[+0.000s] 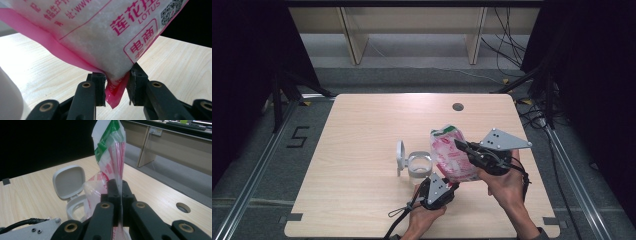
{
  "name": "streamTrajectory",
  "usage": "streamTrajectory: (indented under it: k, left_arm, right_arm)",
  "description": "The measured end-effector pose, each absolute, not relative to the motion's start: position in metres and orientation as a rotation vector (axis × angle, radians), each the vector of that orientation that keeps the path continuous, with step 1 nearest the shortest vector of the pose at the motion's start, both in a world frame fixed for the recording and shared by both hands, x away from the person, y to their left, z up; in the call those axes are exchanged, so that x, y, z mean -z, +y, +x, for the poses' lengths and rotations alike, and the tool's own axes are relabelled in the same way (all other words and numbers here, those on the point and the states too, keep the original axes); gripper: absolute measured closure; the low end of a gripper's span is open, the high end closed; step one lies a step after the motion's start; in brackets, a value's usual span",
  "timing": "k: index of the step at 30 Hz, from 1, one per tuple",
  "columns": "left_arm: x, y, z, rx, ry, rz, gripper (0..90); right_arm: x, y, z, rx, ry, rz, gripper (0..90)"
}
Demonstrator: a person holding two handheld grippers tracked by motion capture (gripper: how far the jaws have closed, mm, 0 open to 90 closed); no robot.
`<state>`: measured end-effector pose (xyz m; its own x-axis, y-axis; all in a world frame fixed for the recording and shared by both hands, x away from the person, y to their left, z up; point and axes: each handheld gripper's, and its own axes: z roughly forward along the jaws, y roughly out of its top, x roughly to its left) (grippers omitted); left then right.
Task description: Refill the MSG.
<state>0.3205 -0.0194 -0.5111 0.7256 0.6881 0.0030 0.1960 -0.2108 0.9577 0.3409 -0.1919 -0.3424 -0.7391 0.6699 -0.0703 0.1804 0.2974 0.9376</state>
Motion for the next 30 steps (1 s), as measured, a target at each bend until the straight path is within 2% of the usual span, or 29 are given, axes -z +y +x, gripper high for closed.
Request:
streamTrajectory:
  k: [4, 11, 30]
  left_arm:
    - [0.511, -0.016, 0.320, -0.477, 0.711, 1.769, 70.6]
    - [0.512, -0.020, 0.317, -0.504, 0.702, 1.762, 70.9]
    - [0.513, -0.027, 0.316, -0.471, 0.723, 1.684, 71.5]
  right_arm:
    - [0.345, -0.190, 0.345, -1.473, 2.095, 0.749, 90.0]
    - [0.353, -0.188, 0.349, -1.585, 2.068, 0.807, 90.0]
    - [0.349, -0.167, 0.360, -1.589, 2.081, 0.838, 90.0]
